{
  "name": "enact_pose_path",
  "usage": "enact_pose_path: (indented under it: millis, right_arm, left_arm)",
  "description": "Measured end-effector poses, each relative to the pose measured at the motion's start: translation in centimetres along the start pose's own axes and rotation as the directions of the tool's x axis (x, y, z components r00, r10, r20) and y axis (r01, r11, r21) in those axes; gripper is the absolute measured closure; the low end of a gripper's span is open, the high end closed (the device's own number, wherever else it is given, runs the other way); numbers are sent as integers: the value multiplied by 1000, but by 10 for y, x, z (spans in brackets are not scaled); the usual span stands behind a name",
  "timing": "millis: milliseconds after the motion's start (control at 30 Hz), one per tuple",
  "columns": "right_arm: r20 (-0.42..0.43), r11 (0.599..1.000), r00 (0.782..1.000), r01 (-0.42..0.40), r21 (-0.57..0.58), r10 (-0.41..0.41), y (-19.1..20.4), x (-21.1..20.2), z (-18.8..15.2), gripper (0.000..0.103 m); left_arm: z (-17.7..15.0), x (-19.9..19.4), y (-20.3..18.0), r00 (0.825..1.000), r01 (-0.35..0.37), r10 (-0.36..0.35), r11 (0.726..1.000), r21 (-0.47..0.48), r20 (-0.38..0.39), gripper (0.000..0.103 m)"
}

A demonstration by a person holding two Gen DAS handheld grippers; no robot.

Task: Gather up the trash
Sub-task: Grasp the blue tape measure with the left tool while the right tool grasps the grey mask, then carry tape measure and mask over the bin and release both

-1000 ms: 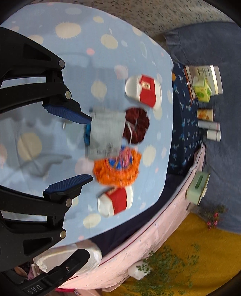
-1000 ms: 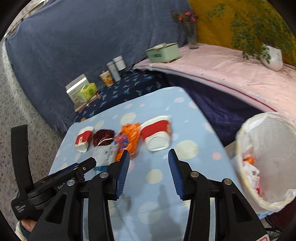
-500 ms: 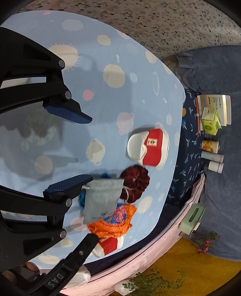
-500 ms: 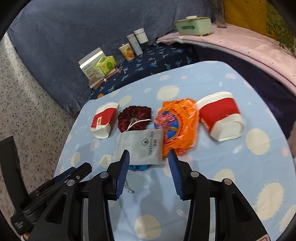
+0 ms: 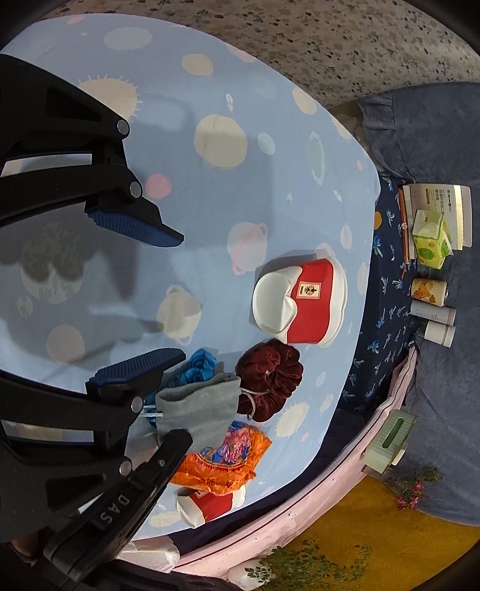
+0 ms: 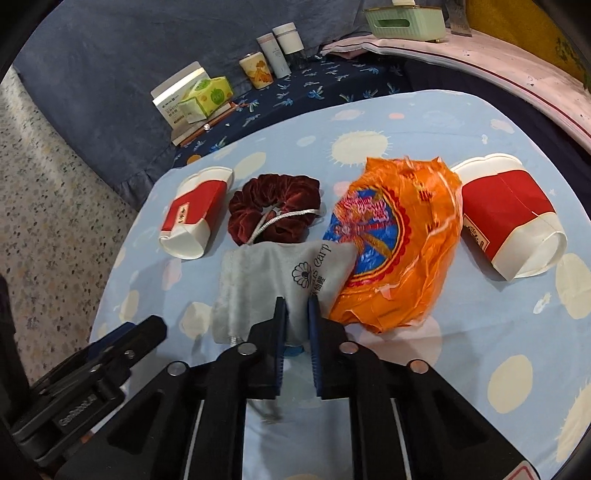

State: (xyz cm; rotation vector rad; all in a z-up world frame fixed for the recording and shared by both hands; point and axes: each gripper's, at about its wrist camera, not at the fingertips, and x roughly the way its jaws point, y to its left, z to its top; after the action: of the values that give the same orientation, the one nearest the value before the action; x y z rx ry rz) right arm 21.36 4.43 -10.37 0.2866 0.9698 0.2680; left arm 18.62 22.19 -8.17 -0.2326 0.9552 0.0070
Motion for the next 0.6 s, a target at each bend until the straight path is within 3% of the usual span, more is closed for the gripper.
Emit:
enact_pose_path:
  millis: [200,333,600]
  right_arm:
    - [76,1000,997,-26,17,24,-4,-35,10,93]
    - [112,999,993,-41,32,37,-11,-57,15,93]
    - [130,998,991,9,69,-18,-45,-85,-3,93]
  left_arm:
    - [-3,1,-19,999,42,-41,999,30,-3,48]
    - [-6,1,-39,997,77,-77,996,53,-5,43]
    - [-17,-7,-69,989,145,-145,984,103,-14,42]
